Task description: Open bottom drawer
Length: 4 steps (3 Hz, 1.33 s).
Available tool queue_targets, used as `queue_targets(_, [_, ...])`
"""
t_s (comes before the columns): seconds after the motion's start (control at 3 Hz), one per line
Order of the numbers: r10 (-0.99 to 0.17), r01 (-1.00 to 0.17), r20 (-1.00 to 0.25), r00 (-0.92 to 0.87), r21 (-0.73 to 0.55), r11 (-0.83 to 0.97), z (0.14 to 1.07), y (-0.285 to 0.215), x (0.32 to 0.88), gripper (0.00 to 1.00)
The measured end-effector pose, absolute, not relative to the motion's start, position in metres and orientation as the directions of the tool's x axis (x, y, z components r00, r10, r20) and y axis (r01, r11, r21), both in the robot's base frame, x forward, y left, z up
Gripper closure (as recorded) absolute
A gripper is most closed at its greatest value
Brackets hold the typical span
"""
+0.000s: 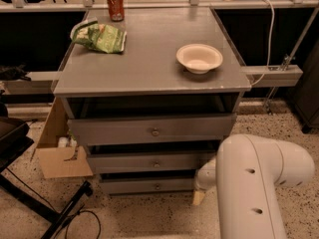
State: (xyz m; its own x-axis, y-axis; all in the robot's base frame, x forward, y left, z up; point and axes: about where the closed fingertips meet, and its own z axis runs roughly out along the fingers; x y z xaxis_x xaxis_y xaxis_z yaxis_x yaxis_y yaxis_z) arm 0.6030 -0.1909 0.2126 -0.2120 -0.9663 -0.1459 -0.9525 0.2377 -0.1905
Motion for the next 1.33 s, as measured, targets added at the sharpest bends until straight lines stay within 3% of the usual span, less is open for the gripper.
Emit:
queue_targets(1.0, [-0.966, -0.963, -0.207, -0.154, -0.187, 0.194, 0.188, -0.159, 0.610, 0.04])
queue_targets(1.33, [-0.967, -0.970, -0.202, -0.154, -0.156, 0.187, 0.171, -0.155, 0.611, 0.27])
